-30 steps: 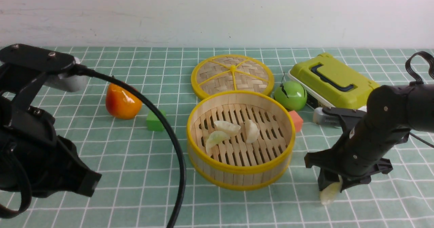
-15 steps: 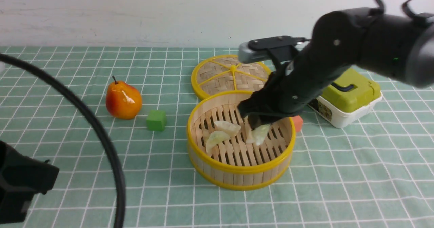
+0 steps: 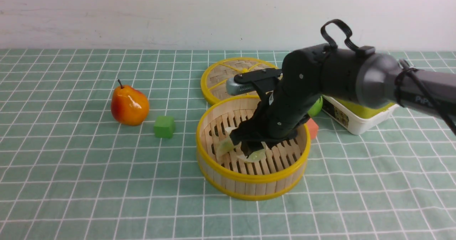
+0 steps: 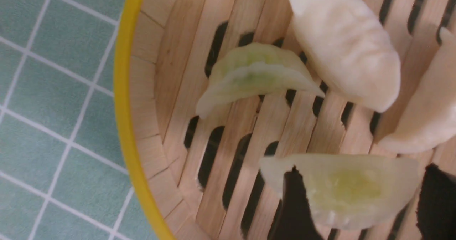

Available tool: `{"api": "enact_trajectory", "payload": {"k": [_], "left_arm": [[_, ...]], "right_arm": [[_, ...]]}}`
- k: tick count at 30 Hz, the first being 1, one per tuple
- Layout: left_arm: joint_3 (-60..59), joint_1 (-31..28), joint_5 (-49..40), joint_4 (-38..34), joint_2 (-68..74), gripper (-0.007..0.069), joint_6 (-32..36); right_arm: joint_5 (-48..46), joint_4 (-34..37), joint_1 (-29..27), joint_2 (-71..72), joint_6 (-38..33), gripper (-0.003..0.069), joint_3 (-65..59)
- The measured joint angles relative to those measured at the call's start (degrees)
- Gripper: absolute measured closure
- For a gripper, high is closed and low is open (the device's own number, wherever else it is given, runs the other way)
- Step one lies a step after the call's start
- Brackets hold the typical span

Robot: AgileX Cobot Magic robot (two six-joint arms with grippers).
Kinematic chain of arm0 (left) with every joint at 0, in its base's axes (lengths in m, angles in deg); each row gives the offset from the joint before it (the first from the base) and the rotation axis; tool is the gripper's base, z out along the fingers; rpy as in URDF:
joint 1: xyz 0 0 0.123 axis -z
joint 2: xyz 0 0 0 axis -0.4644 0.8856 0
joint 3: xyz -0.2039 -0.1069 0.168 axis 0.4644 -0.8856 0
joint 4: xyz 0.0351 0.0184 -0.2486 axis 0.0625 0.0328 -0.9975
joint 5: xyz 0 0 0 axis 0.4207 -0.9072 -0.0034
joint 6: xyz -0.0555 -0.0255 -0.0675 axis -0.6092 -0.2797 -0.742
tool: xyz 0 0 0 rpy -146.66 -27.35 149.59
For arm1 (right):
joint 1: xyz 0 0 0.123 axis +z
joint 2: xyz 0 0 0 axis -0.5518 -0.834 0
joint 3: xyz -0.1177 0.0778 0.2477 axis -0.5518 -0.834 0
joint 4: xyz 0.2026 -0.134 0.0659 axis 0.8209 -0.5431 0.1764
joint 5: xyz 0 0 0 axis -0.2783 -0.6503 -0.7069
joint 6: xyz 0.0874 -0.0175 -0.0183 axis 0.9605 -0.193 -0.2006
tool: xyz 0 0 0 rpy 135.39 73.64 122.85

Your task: Put the dumplings into the steamer on the table with the blue tablecloth.

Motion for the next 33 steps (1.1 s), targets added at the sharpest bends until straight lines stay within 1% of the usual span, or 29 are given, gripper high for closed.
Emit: {"api": "enact_trajectory", "payload": {"k": [1,2,3,4,5,7,8,12,14,17,18,22,28,33], "left_arm": [[-0.51,0.00,0.41,0.00,-0.84,0.0638,-0.28],[-1.41,0.00,1.33,-0.06,-2.41,0.0638,-0.84],[-2.38,0.00,2.18,-0.06,-4.30,0.0638,-1.52],[-2.38,0.00,2.18,-0.06,-4.30,0.0638,-1.52],[-3.10,0.00,2.96,-0.06,-5.77,0.0638,-2.25],[-3.68,0.00,3.40,0.07,-6.96,0.0638,-3.01],[-3.83,0.00,3.34,0.06,-7.15,0.0638,-3.24],[-3.83,0.00,2.64,0.08,-7.52,0.0638,-3.43],[-3.83,0.00,2.34,0.12,-7.52,0.0638,-3.43],[-3.83,0.00,2.30,0.12,-7.52,0.0638,-3.43],[-3.83,0.00,2.30,0.12,-7.52,0.0638,-3.43],[-3.83,0.00,2.28,0.12,-7.52,0.0638,-3.43],[-3.83,0.00,2.23,0.12,-7.52,0.0638,-3.43],[-3.83,0.00,2.23,0.12,-7.52,0.0635,-3.43]], "right_arm": [[-0.38,0.00,0.00,0.80,0.00,0.0223,0.00],[-1.05,0.00,0.00,2.75,0.00,0.0244,0.00],[-1.68,0.00,0.00,5.54,0.00,0.0284,0.00],[-1.68,0.00,0.00,5.54,0.00,0.0290,0.00],[-1.56,0.19,0.00,9.90,0.00,0.0352,-0.75],[-0.68,0.40,0.00,15.07,0.00,0.0432,-3.03],[0.58,0.61,0.00,18.79,0.00,0.0486,-5.45],[6.53,0.81,0.00,31.27,-0.24,0.0634,-15.74],[9.83,0.87,0.00,38.71,-0.88,0.0672,-22.30],[13.50,0.87,0.00,46.14,-1.98,0.0679,-29.16],[15.37,0.87,0.00,51.94,-2.36,0.0679,-33.07],[18.09,0.87,0.00,66.23,-2.96,0.0679,-42.42],[18.20,0.07,0.00,78.91,-3.02,0.0679,-48.32],[18.36,-1.14,0.00,84.22,-3.16,0.0678,-50.18]]}}
